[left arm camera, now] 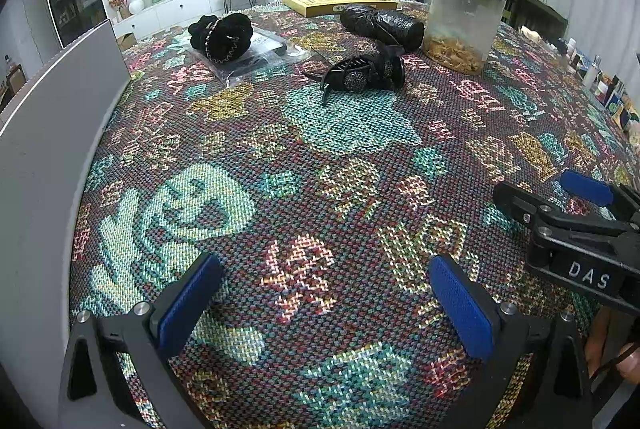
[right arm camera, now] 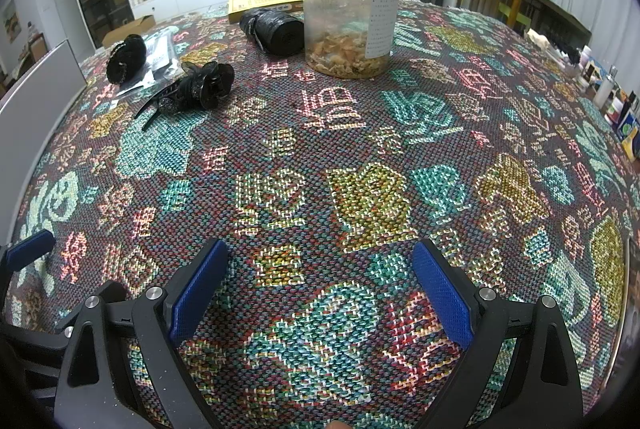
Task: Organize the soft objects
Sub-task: 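Grasp the black velvet pouch with the left tool and lift it, then lower the black velvet pouch onto the rug and open the left tool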
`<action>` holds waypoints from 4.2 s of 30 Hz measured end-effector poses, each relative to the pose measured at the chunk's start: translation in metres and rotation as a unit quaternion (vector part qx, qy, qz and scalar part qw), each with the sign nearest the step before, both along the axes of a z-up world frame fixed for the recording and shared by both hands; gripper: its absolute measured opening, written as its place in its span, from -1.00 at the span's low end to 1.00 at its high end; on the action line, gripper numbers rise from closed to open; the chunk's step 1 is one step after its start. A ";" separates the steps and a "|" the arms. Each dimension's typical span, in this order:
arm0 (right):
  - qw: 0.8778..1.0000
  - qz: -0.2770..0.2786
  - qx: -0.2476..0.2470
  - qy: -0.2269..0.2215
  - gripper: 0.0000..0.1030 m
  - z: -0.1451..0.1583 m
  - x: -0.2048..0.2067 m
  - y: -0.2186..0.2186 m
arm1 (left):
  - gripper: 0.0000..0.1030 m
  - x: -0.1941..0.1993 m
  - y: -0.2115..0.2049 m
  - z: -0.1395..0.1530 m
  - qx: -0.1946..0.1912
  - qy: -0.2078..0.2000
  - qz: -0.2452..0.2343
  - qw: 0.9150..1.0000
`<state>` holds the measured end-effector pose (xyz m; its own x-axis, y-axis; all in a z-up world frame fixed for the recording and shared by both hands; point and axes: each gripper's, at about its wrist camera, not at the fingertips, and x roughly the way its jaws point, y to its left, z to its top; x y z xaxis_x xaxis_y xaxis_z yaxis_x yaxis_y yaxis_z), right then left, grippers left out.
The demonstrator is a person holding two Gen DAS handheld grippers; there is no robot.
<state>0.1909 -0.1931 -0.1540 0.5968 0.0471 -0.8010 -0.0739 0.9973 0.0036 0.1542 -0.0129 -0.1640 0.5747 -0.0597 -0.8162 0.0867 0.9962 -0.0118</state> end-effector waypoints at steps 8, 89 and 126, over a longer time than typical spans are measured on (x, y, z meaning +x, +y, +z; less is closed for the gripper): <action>1.000 0.000 0.000 0.000 0.85 0.000 0.000 0.000 | 0.99 0.075 0.050 0.056 -0.073 -0.030 0.086 0.993; 1.000 0.001 0.001 0.000 0.86 0.000 0.000 0.000 | 1.00 0.002 0.032 -0.004 0.000 -0.009 0.043 0.999; 1.000 0.001 0.001 0.000 0.86 0.000 0.000 0.000 | 1.00 0.002 0.032 -0.004 -0.001 -0.009 0.043 0.999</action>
<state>0.1912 -0.1929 -0.1539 0.5968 0.0497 -0.8009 -0.0752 0.9972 0.0058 0.1563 0.0189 -0.1681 0.5922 -0.0109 -0.8057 0.0019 0.9999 -0.0121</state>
